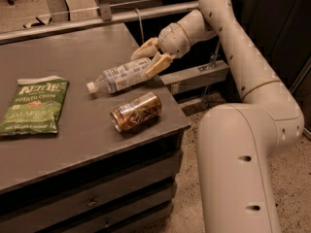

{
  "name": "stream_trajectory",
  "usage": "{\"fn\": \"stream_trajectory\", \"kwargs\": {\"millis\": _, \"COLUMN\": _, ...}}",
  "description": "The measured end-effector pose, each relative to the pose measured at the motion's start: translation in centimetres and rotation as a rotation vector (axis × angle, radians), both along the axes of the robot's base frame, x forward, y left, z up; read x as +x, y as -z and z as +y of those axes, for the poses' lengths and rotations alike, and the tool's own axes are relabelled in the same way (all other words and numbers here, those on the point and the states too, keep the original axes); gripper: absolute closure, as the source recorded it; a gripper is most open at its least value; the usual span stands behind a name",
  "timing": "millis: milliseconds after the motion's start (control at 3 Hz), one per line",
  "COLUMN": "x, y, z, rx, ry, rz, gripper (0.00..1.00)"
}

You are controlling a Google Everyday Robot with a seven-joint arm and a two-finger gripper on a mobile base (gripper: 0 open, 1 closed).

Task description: Move blue plastic bottle near orange can

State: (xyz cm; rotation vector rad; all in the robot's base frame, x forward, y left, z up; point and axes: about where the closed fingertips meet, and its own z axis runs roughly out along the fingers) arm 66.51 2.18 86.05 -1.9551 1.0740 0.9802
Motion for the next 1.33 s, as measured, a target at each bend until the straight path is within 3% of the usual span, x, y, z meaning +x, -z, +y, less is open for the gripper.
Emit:
{"fn": "stream_trajectory", "kwargs": {"millis": 333, "x": 0.5, "y": -0.1, "z": -0.1, "rx": 0.005, "ry": 0.009, "rz": -0.005, "gripper": 0.87}}
{"fn": "stream_trajectory", "kwargs": {"millis": 667, "x": 1.4, "y": -0.5, "z": 0.1, "rx": 0.027, "ry": 0.014, "rz": -0.030, "gripper": 1.00}}
{"fn": "stream_trajectory", "kwargs": {"millis": 1333, "x": 1.3, "y": -3.0, "z": 1.4, "rx": 0.068, "ry": -0.015, "rz": -0.080, "gripper": 1.00}}
